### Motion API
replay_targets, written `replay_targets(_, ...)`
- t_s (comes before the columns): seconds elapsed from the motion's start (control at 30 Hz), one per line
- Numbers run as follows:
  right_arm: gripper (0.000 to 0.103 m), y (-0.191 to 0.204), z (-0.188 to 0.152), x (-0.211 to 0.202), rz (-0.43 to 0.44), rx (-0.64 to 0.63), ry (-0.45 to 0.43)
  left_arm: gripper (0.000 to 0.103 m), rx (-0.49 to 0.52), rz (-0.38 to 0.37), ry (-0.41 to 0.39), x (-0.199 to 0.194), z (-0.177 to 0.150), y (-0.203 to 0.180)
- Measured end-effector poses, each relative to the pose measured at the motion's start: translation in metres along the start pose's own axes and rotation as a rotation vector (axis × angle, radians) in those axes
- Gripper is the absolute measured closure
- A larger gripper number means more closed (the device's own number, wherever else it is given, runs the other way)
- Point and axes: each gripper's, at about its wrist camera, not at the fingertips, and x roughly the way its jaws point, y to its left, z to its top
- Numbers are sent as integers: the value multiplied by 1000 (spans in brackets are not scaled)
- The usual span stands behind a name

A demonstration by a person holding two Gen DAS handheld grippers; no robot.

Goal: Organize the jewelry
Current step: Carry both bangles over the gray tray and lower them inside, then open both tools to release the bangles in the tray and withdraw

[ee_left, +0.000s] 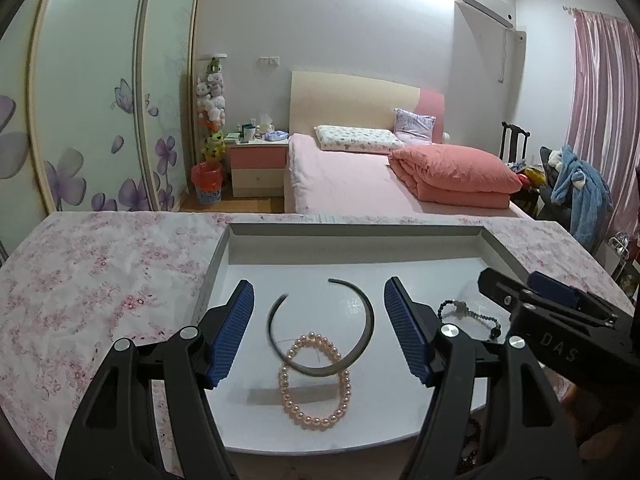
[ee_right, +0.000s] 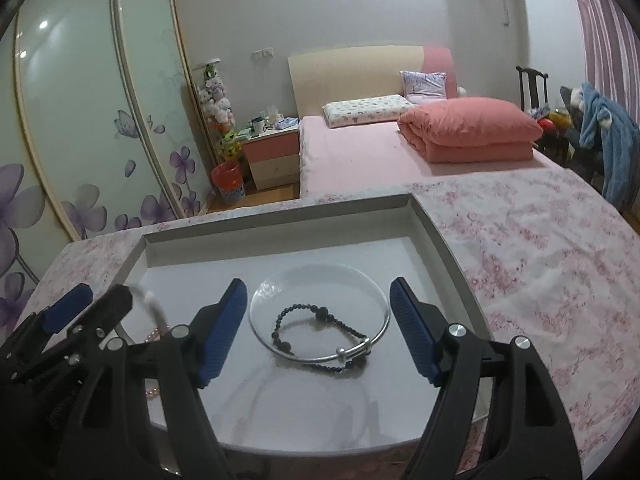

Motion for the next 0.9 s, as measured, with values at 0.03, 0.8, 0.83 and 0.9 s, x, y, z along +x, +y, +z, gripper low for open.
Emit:
replay_targets(0.03, 31, -2, 1, -2, -4, 9, -5, 35, -2, 6, 1, 0, 1, 1)
replay_targets(0.8, 31, -29, -5, -90, -38, 16, -65, 35, -23, 43, -43, -81, -5, 29)
replay_targets(0.83, 31, -34, -9, -93, -44, 22, -53, 35, -24, 41, -38, -85, -8, 31)
replay_targets(0.9, 31, -45, -16, -97, -60, 35, -23, 35, -25, 34, -19, -93, -16, 35)
